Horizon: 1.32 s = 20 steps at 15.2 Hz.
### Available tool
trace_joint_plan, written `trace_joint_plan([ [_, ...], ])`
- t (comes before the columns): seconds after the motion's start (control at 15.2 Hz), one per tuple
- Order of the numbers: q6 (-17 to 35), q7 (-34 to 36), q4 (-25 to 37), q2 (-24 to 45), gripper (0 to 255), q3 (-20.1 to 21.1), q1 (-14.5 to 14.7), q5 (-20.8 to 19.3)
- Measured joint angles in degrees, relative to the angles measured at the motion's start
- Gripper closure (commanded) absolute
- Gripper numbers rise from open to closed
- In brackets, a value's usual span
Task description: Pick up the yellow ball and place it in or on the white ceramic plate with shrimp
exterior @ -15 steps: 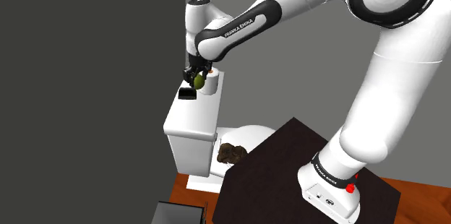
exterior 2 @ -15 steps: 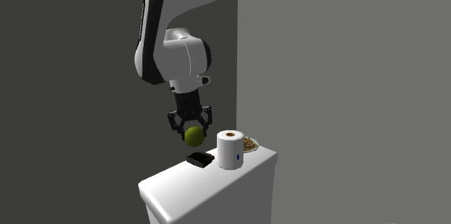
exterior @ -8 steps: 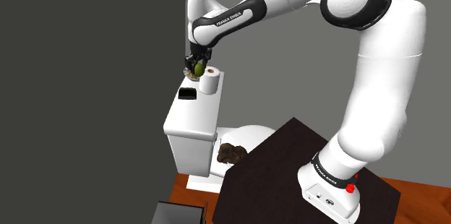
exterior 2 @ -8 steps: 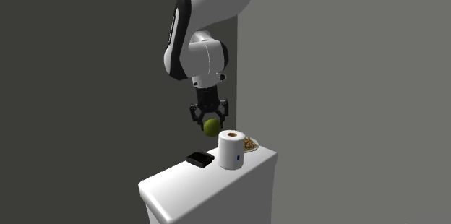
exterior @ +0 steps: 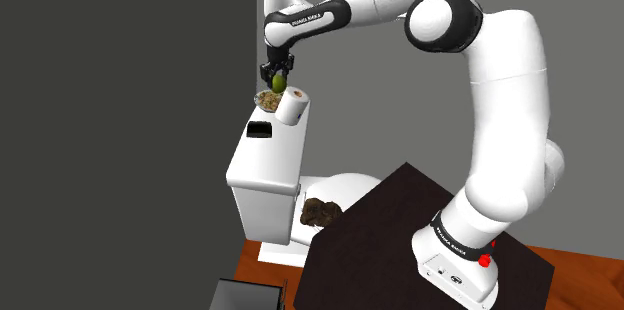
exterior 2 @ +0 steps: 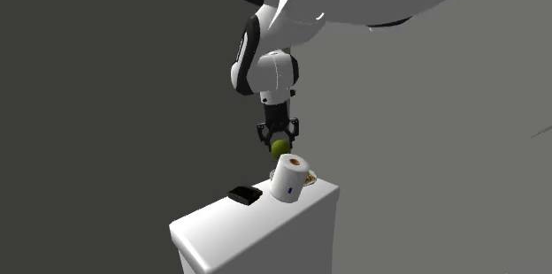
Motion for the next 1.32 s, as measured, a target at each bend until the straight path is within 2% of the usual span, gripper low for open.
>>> trace_joint_plan([
  [0.33,-8.12,-5.47,20.89,12.0,255,-1.13,-0.21,0.39],
  [0.53,-10.9,-7.08,28.66,16.73,255,-1.51,0.06,0.49],
  [1.32,-4.7,-6.32,26.27,20.63,255,-2.09,-0.26,-0.23],
])
